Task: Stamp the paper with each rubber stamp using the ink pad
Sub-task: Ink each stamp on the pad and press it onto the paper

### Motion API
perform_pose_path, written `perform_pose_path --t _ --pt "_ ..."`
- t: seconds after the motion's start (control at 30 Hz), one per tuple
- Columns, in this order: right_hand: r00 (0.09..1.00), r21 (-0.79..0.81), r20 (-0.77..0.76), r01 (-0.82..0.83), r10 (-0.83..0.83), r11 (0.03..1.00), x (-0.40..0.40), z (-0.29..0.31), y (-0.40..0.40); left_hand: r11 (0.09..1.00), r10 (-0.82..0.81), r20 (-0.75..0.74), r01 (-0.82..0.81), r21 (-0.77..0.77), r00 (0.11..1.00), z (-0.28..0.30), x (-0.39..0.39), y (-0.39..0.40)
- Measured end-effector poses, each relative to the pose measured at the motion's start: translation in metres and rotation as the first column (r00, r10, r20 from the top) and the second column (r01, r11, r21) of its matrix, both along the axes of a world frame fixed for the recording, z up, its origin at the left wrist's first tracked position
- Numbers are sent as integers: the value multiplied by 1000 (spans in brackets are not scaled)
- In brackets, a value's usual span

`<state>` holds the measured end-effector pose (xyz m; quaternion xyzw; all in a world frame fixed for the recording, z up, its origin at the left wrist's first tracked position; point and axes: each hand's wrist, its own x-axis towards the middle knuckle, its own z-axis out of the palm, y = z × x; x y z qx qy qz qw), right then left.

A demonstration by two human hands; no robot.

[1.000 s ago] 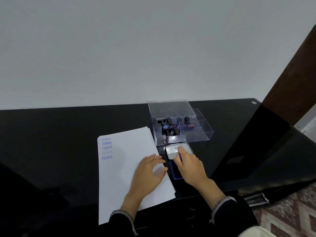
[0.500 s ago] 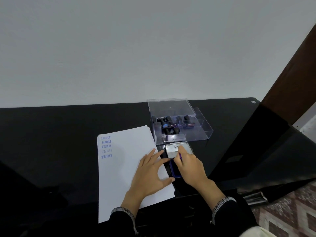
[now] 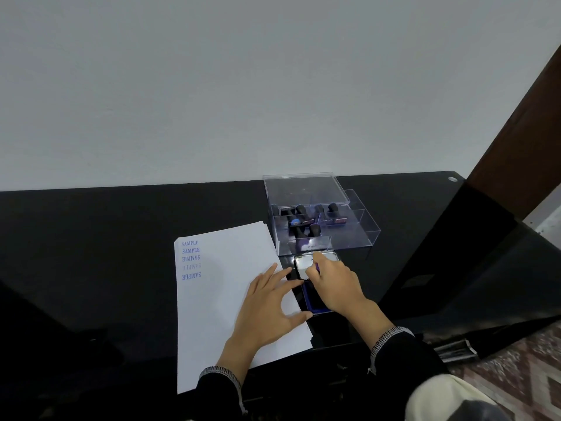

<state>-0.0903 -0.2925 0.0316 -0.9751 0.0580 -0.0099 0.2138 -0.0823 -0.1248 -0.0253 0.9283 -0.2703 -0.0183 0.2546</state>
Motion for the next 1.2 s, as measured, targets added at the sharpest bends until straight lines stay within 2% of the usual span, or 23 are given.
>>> perform_pose_path --t 0.37,0.93,1.2 --pt "997 -15 83 -2 4 1000 -19 -11 0 1000 9 -1 -9 -2 1000 1 0 -1" --pt "999 12 -25 -35 35 999 5 0 -3 1000 5 -15 -5 -2 1000 2 0 -1" --pt "999 -10 51 -11 12 1000 -8 -6 -1 1000 9 3 -9 -8 1000 2 -1 0"
